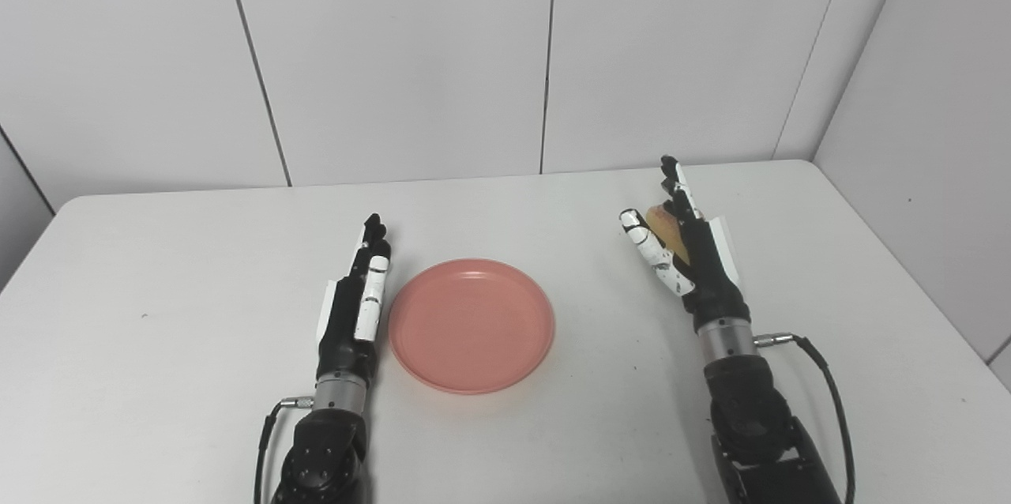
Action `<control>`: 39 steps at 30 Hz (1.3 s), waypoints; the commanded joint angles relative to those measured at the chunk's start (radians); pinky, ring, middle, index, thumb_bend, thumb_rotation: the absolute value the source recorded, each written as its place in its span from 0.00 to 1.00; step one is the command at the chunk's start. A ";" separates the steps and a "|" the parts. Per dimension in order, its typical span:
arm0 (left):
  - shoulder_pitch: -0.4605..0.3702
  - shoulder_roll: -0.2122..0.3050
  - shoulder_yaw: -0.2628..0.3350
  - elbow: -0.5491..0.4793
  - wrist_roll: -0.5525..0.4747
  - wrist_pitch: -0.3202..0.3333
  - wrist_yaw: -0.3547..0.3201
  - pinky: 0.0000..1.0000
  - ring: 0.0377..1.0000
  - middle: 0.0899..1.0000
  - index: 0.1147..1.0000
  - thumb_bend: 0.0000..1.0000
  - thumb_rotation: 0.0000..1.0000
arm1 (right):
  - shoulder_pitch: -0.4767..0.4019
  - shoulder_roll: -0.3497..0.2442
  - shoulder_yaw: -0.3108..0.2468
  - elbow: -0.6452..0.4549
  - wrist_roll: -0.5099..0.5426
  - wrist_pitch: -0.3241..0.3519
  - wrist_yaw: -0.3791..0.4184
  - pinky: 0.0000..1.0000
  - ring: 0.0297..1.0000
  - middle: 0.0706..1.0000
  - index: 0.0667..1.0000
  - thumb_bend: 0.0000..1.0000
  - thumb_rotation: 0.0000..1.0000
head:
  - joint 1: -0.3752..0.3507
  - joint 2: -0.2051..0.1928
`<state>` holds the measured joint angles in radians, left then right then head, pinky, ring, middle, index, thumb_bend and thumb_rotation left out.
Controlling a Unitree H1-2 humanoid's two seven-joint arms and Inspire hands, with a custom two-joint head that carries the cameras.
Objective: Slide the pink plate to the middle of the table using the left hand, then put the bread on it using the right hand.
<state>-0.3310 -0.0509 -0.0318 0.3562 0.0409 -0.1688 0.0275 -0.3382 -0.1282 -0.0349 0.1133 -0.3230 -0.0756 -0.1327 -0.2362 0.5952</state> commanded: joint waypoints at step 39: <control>0.063 0.025 0.004 -0.054 0.010 0.109 -0.013 1.00 1.00 1.00 0.98 0.48 1.00 | -0.299 -0.180 0.136 0.425 -0.319 0.205 -0.167 0.75 0.86 0.90 0.90 0.77 0.38 | -0.052 -0.002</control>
<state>-0.2959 -0.0334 -0.0329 0.2856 0.0443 -0.0556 0.0014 -0.5765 -0.2821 0.0991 0.5533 -0.6341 0.1233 -0.2790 -0.2884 0.5937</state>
